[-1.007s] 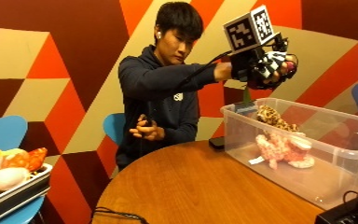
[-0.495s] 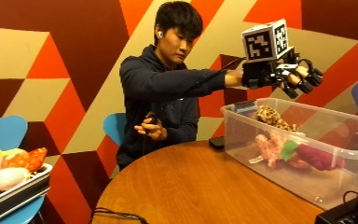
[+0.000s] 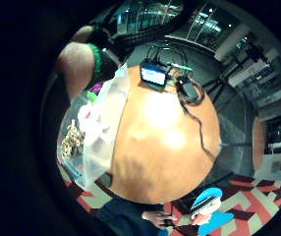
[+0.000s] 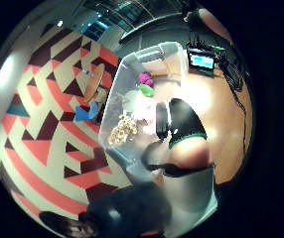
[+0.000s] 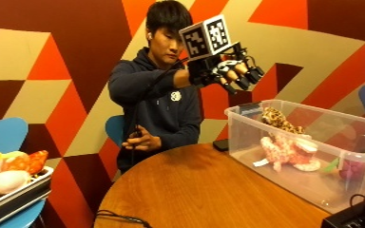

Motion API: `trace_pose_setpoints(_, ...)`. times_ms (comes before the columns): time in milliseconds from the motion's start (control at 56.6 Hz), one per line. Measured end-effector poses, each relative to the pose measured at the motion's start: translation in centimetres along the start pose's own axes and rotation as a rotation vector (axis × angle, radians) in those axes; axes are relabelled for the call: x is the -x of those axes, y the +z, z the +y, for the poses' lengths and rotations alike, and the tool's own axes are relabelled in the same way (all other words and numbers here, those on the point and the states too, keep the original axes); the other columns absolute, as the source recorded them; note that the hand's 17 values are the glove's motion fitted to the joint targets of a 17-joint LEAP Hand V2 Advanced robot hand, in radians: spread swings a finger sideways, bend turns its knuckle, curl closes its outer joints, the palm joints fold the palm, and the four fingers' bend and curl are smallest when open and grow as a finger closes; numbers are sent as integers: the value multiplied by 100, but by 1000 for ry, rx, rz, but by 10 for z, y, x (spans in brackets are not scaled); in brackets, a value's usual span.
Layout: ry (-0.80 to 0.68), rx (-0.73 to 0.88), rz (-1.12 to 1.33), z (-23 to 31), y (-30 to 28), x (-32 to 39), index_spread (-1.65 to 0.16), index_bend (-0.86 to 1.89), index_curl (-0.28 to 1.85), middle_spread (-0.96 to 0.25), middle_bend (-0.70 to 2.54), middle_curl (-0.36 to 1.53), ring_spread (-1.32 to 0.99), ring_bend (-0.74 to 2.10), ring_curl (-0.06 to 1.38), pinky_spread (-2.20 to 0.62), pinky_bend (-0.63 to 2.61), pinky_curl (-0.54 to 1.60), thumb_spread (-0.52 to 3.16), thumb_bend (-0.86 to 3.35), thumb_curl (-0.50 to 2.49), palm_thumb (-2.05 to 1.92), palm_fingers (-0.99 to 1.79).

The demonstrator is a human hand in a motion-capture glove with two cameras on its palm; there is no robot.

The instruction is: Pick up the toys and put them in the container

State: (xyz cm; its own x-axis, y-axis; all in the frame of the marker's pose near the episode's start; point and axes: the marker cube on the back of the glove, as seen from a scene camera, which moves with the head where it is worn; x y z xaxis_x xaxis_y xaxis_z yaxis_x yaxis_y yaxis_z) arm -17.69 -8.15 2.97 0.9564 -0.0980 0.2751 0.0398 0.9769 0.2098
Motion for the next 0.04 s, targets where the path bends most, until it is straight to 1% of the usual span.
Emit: trace_pose_setpoints(35, -6, -3, -1, 6, -2, -3, -31, 24, 47, -2, 26, 60, -7, 76, 34, -4, 110, 33, 154, 5, 49, 25, 7)
